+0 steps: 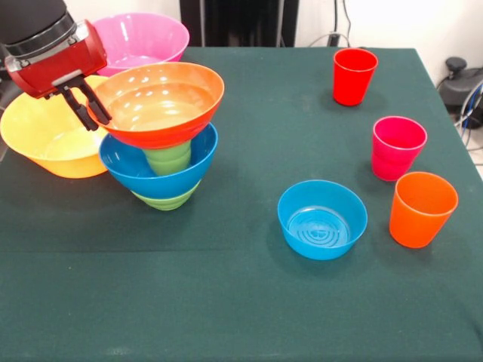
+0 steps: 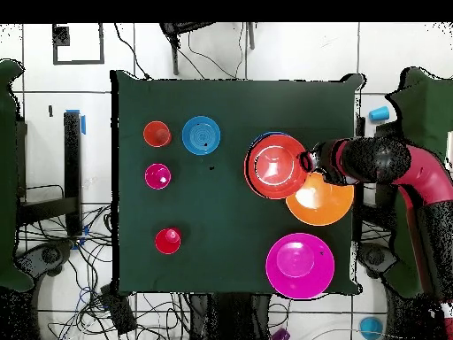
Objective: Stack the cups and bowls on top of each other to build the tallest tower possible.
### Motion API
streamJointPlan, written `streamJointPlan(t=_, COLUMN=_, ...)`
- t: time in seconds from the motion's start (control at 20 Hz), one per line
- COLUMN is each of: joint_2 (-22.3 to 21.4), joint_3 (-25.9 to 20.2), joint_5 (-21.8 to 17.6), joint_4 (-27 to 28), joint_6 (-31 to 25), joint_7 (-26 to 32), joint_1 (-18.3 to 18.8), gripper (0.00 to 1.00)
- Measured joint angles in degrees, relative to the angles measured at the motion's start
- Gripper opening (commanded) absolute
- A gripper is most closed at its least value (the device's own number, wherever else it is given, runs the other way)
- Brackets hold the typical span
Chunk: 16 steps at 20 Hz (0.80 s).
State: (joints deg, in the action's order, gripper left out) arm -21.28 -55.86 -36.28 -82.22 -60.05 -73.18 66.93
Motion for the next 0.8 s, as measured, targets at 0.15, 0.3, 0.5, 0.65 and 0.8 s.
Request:
streamJointPlan(t=0.15, joint_2=-0.02, joint_3=0.02, joint_5=-0.01, joint_4=-0.01, joint_6=0.0, joint_7=0.0, joint_1=-0.01, gripper=0.0)
streamJointPlan(t=0.3, joint_2=-0.03, joint_3=0.06, joint_5=-0.01, joint_4=-0.01, joint_6=0.0, joint_7=0.0, joint_1=-0.01, gripper=0.0)
streamJointPlan(t=0.5, joint_2=-0.03, joint_3=0.09, joint_5=0.0, joint_4=0.0, joint_6=0.0, joint_7=0.0, joint_1=-0.01, gripper=0.0)
streamJointPlan(t=0.65, joint_2=-0.03, joint_3=0.1, joint_5=0.0, joint_4=0.0, joint_6=0.0, joint_7=0.0, joint_1=-0.01, gripper=0.0)
streamJointPlan(t=0.8, joint_2=0.06, joint_3=0.24, joint_5=-0.63, joint_4=0.01, joint_6=0.32, joint_7=0.0, joint_1=-0.05, gripper=1.0)
